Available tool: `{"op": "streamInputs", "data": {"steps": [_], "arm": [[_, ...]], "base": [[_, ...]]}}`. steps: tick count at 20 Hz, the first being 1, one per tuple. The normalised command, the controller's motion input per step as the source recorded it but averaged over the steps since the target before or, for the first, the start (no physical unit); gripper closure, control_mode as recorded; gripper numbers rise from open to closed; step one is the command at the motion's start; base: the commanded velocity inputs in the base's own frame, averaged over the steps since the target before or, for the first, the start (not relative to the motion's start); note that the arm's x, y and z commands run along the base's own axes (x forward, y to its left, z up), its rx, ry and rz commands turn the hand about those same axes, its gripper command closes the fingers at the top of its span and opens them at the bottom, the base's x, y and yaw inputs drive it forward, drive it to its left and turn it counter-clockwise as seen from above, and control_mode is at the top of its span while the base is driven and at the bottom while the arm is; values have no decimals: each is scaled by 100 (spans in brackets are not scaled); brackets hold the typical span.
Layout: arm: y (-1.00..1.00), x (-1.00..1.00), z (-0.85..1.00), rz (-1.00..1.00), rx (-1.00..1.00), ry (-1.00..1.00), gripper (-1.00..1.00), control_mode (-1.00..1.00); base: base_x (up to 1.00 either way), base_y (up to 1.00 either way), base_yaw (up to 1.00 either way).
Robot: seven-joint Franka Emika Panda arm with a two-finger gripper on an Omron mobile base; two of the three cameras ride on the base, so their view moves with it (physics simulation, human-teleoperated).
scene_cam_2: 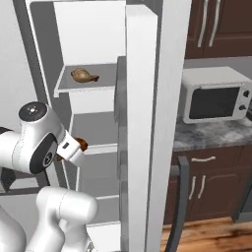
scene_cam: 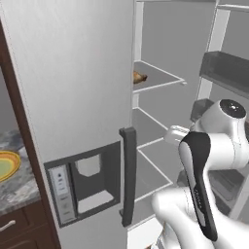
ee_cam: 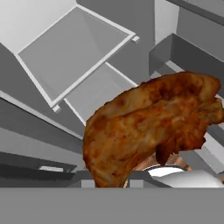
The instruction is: Place the chicken drumstick on the counter behind the older chicken drumstick on the same shelf of the fridge to maintain FIFO order. Close the fridge door when finished.
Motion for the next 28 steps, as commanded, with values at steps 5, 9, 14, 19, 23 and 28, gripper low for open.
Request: {"op": "streamInputs", "data": {"steps": [5, 9, 14, 19, 23, 28], "arm": [[0, 0, 0, 0, 0, 0, 100, 100], [0, 0, 0, 0, 0, 0, 100, 100], [0, 0, 0, 0, 0, 0, 100, 100], [0, 0, 0, 0, 0, 0, 100, 100], [0, 0, 0, 0, 0, 0, 100, 100], [-8, 57, 44, 0, -4, -15, 100, -100]], "base": [[41, -24, 13], [49, -11, 15], [56, -11, 15], [67, -15, 12], [72, -3, 3], [0, 0, 0]]}}
